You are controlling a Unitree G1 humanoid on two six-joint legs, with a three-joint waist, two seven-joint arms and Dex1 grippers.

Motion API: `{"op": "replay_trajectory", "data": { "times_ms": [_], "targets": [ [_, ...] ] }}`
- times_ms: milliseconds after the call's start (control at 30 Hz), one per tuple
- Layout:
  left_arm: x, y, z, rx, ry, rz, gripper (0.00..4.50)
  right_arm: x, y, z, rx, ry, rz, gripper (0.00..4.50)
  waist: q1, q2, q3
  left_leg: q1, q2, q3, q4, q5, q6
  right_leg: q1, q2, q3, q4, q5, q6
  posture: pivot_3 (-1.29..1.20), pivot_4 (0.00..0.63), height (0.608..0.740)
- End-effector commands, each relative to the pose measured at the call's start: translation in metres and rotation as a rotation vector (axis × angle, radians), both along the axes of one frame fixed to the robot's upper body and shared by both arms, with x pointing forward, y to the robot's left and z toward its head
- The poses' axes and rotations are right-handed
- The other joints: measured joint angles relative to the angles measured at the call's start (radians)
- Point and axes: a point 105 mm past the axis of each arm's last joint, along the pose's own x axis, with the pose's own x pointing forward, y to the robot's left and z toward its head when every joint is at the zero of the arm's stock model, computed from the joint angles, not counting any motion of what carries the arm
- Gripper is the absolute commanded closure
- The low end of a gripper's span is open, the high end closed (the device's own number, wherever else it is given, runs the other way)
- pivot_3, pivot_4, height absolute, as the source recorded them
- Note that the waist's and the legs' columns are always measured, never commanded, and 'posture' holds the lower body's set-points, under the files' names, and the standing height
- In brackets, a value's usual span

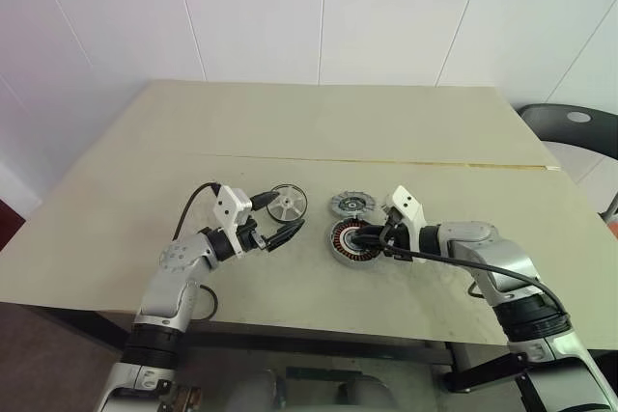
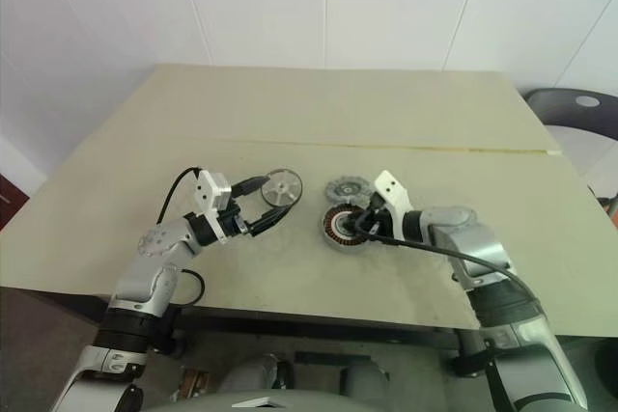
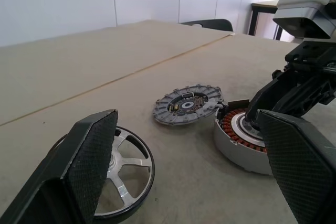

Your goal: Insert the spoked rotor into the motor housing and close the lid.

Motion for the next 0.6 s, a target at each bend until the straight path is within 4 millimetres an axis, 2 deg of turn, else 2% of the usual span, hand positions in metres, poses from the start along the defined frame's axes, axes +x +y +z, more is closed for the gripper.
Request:
{"op": "replay_trajectory", "data": {
  "times_ms": [33,600],
  "targets": [
    [0.0009,-0.0016,0.0093,-0.003,-0.043,-0.007,0.0,0.0009,0.0025,0.0053,-0.005,-0.026,0.012,3.83,0.0,0.0,0.0,0.0,0.0,0.0,0.0,0.0,0.0,0.0,0.0,0.0,0.0,0.0,0.0,0.0,0.0,0.74],
    [-0.0003,-0.0011,0.0072,0.0,-0.038,-0.005,0.0,0.0006,0.0034,0.0055,0.004,-0.03,0.011,3.83,0.0,0.0,0.0,0.0,0.0,0.0,0.0,0.0,0.0,0.0,0.0,0.0,0.0,0.0,0.0,0.0,0.0,0.74]
  ]
}}
